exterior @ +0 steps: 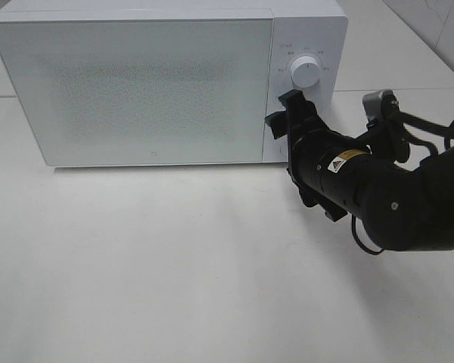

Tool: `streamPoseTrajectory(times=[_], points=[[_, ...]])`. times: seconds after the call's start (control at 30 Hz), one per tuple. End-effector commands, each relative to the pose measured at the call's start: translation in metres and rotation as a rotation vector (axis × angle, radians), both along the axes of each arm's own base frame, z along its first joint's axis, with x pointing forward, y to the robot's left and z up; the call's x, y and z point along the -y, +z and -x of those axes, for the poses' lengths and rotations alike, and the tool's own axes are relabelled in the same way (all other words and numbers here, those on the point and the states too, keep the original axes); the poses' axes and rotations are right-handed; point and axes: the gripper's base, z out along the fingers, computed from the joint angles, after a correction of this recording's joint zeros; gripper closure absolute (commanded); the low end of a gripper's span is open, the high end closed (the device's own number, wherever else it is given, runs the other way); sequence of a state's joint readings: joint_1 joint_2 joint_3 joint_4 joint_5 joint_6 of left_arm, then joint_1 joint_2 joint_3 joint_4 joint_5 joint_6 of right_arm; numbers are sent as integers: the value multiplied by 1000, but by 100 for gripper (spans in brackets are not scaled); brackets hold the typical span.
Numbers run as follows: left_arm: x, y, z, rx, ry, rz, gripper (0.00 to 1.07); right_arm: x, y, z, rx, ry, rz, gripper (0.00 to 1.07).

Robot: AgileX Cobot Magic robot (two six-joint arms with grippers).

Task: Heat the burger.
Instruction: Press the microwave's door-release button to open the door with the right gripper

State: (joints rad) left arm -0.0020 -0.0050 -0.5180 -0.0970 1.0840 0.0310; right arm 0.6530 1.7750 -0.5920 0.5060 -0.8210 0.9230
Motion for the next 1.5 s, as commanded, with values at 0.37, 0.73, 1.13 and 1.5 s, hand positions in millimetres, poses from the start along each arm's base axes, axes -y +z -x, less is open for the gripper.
streamPoseTrajectory(times=[0.37, 0.73, 1.13, 1.5], points=[[0, 0, 3, 37, 4, 4, 6, 26, 35, 11, -177, 549, 591, 31], [0, 0, 2, 28, 4, 4, 6, 43, 48, 19, -431, 910, 854, 31], [0, 0, 2, 28, 4, 4, 6, 59, 77, 42, -640, 1058, 954, 31], [0, 0, 2, 28, 4, 4, 6, 85, 149, 96, -439, 980, 978, 31]])
